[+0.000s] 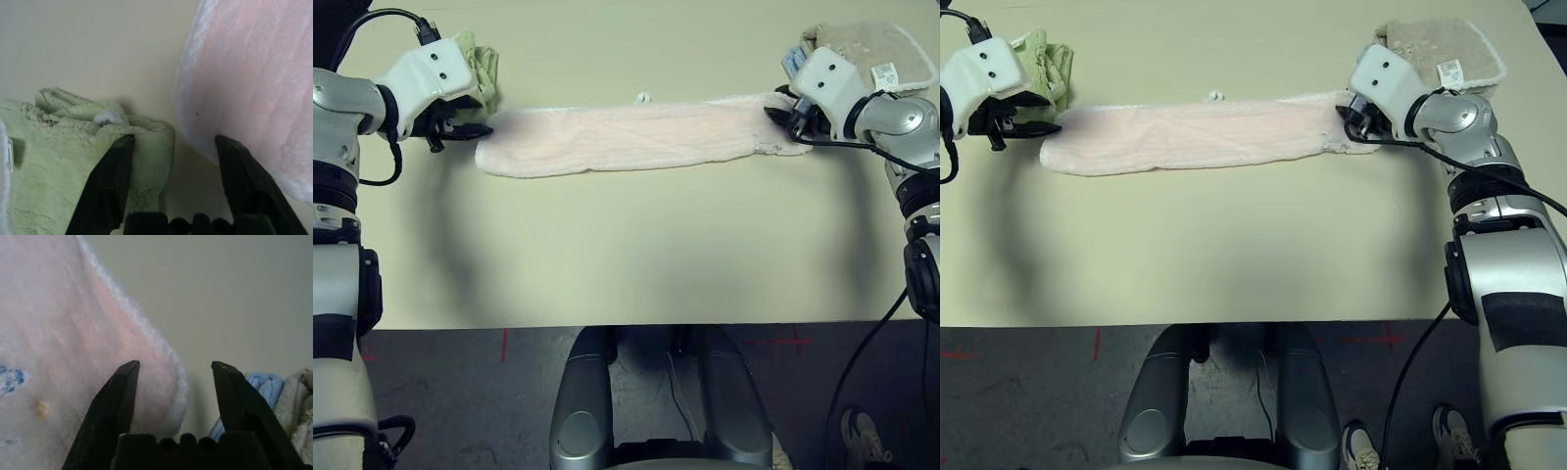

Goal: Fold the towel and set it aside.

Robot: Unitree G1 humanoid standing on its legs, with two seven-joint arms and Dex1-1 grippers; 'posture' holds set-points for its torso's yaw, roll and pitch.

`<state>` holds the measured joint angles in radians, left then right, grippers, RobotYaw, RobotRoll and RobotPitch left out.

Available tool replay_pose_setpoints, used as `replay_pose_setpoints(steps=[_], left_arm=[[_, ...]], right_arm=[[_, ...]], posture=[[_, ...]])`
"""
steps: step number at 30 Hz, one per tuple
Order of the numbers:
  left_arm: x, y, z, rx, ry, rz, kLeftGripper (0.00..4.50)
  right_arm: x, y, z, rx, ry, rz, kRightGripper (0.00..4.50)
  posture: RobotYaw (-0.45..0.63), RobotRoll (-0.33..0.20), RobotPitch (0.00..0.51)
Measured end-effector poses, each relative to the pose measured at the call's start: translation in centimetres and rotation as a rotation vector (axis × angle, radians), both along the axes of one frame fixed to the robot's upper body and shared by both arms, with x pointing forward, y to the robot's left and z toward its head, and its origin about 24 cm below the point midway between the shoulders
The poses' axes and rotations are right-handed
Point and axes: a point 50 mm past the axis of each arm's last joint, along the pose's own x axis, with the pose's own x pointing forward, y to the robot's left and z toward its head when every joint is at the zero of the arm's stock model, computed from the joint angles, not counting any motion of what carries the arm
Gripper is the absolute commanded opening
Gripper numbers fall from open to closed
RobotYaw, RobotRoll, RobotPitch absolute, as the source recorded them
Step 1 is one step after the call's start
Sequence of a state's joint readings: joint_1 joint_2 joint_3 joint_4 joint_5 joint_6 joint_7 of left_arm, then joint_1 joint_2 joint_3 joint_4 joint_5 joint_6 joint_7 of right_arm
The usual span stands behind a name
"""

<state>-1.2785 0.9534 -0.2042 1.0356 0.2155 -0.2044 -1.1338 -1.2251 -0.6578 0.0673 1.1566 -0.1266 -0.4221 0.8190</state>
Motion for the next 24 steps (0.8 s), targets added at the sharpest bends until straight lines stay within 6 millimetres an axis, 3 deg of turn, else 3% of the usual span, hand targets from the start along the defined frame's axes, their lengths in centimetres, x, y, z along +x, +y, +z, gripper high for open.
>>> replay_pose_setpoints(steps=[1,2,8,13,16,20,24], left_arm=[[-0.1,0.2,0.4,-0.007,-0.011,0.006,4.5],[-0.2,0.3,0.8,-0.012,-0.025,0.011,4.5],[-0.8,0.2,3.0,-0.11,-0.112,-0.014,4.5],[-2.0,-1.5,3.9,-0.296,-0.022,-0.231,4.5],[-2.7,-2.4,2.6,-0.361,0.068,-0.307,4.5],[-3.9,-3.8,-0.5,-0.448,0.201,-0.365,4.5],[-5.1,-5.6,-2.8,-0.538,0.246,-0.409,4.5]], right_arm=[[-0.2,-0.1,0.5,0.038,-0.02,0.021,4.45],[-0.4,-0.2,0.9,0.069,-0.035,0.042,4.48],[-1.3,-1.1,1.3,0.259,-0.029,0.16,4.48],[-2.2,-1.4,0.5,0.44,0.102,0.312,4.48],[-2.7,-1.5,-0.7,0.541,0.231,0.38,4.48],[-4.0,-1.9,-2.4,0.702,0.415,0.431,4.48],[-5.5,-2.4,-3.0,0.831,0.532,0.447,4.48]], posture=[[0.01,0.0,0.355],[0.01,0.0,0.354],[0.01,0.0,0.348],[0.02,0.0,0.345],[0.02,0.0,0.348],[0.02,0.0,0.331],[0.02,0.0,0.329]])
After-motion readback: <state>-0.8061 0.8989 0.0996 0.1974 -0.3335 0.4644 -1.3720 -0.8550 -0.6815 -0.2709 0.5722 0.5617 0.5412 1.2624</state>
